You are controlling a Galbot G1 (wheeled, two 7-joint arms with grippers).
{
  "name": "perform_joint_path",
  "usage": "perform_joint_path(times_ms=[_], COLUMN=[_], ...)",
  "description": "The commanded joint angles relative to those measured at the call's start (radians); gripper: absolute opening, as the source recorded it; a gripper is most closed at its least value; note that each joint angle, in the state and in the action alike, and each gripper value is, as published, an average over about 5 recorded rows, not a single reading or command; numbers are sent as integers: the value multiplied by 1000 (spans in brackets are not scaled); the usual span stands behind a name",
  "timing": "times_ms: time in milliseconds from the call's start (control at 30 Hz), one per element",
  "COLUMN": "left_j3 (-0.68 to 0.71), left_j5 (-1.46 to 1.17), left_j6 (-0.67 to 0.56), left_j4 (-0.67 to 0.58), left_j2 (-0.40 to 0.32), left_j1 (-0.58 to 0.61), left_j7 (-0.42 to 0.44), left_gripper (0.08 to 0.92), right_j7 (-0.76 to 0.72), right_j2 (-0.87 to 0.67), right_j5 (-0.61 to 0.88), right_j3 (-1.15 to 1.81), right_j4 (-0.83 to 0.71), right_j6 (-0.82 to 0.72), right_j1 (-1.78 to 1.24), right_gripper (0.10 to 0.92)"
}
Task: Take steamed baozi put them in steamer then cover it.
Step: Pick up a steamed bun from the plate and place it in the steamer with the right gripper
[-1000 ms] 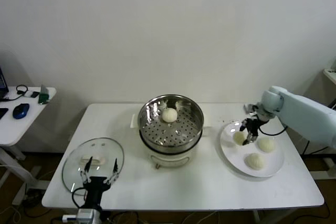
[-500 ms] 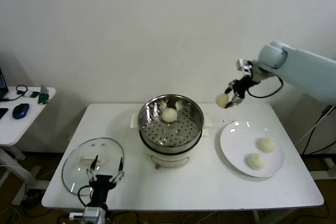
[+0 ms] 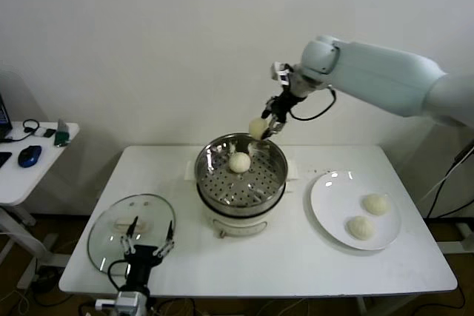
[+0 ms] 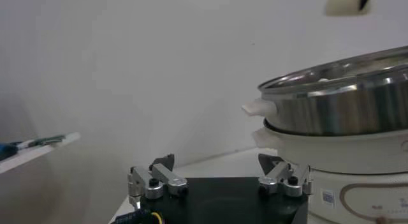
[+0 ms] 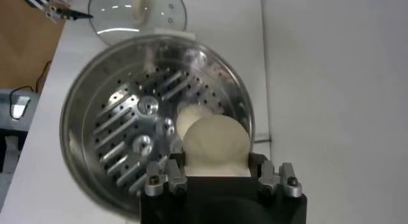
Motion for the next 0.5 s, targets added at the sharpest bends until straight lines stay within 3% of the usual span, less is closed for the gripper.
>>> perform_joint_path(times_ms=[33,500], left_j3=[0,-17], left_j5=[9,-10], left_j6=[-6,-17], left_j4=[3,4], left_j2=[15,31], left_j1=[0,8], left_j7=[-1,-5], left_gripper=[823,823], right_j7=[29,60], right_j2=[203,247], right_j5=[35,-24], right_j3=[-25,-48], right_j4=[-39,-25], right_j6=[-20,-24], right_j1=[-57,-150], right_gripper=[643,645])
